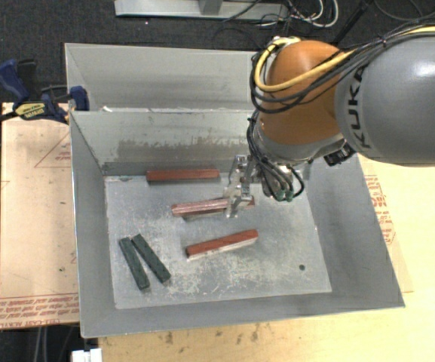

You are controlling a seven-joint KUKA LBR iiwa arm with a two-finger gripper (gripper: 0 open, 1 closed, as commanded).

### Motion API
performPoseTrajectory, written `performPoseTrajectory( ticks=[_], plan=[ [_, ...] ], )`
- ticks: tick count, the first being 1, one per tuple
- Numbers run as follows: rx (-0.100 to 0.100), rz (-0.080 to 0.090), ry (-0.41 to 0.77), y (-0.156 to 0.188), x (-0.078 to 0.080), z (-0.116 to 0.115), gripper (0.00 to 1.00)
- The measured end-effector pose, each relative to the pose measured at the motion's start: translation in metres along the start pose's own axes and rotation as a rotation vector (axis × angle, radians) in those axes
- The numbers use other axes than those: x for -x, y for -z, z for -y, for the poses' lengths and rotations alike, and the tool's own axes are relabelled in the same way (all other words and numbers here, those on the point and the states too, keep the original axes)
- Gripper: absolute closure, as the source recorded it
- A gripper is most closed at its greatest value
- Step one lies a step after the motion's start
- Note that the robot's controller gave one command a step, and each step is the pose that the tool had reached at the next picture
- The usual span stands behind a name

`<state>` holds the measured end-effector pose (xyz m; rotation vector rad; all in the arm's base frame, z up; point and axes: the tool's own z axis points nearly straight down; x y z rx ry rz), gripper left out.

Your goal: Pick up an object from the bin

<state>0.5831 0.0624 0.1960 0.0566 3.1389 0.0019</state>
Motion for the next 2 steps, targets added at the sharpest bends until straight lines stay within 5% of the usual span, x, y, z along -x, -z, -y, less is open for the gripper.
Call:
performPoseTrajectory(
  ticks=[1, 2],
  plan=[
    [-0.002, 0.002, 0.006, 0.0, 0.008, -0.043, 1.0],
    [0.0, -0.006, 0.094, 0.054, 0.0, -0.043, 1.0]
  ],
)
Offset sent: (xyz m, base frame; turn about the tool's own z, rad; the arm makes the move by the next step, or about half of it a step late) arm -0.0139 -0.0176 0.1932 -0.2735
